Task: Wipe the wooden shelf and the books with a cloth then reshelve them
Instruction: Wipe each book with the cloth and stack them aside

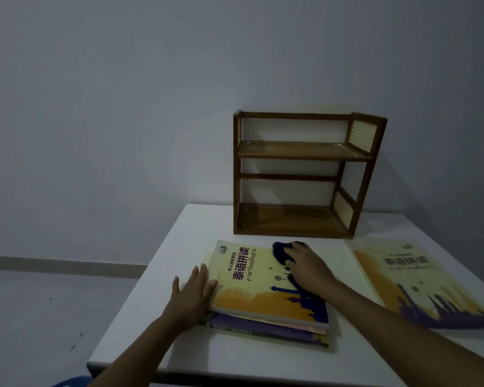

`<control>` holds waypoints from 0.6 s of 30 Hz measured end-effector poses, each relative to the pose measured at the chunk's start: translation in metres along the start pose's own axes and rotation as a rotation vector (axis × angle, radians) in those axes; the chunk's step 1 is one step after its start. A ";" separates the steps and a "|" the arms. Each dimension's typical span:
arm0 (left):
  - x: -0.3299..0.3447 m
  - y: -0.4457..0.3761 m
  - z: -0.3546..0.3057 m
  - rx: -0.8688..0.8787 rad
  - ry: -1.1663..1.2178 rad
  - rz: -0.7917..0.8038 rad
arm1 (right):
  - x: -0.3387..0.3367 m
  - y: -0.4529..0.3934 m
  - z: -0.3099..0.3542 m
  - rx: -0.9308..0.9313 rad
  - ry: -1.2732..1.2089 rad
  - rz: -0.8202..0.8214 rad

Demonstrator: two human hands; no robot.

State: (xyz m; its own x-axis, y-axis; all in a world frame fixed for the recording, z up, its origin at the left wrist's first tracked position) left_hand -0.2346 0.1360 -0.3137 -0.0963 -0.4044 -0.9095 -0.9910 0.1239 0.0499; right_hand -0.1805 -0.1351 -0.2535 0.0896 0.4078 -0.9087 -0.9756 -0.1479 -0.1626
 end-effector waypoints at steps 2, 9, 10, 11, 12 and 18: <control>0.000 0.000 -0.002 0.009 -0.032 0.011 | 0.007 0.014 0.023 -0.065 0.014 0.028; 0.001 0.005 -0.008 0.047 -0.326 0.072 | 0.061 0.055 0.127 -0.467 0.051 0.169; 0.001 0.005 -0.008 0.045 -0.320 0.071 | 0.060 0.054 0.126 -0.450 0.056 0.157; 0.000 0.005 -0.008 0.028 -0.287 0.069 | 0.054 0.049 0.122 -0.412 0.034 0.148; -0.001 0.005 -0.008 0.007 -0.232 0.064 | 0.046 0.045 0.114 -0.370 0.007 0.143; 0.000 0.004 -0.005 0.009 -0.166 0.023 | -0.004 0.023 0.018 -0.056 -0.011 0.114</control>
State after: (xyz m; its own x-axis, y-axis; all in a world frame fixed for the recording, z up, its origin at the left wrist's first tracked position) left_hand -0.2388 0.1316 -0.3116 -0.1015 -0.2462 -0.9639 -0.9879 0.1396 0.0684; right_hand -0.2065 -0.1245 -0.2464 -0.0240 0.3950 -0.9184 -0.9665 -0.2439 -0.0797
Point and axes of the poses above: each hand's wrist, its own y-axis away from the middle knuckle, its own x-axis out of the palm, z = x × y, the point moved 6 cm from there along -y, towards the middle knuckle, and after that the axes turned 3 degrees about -y, right-handed, at the moved point
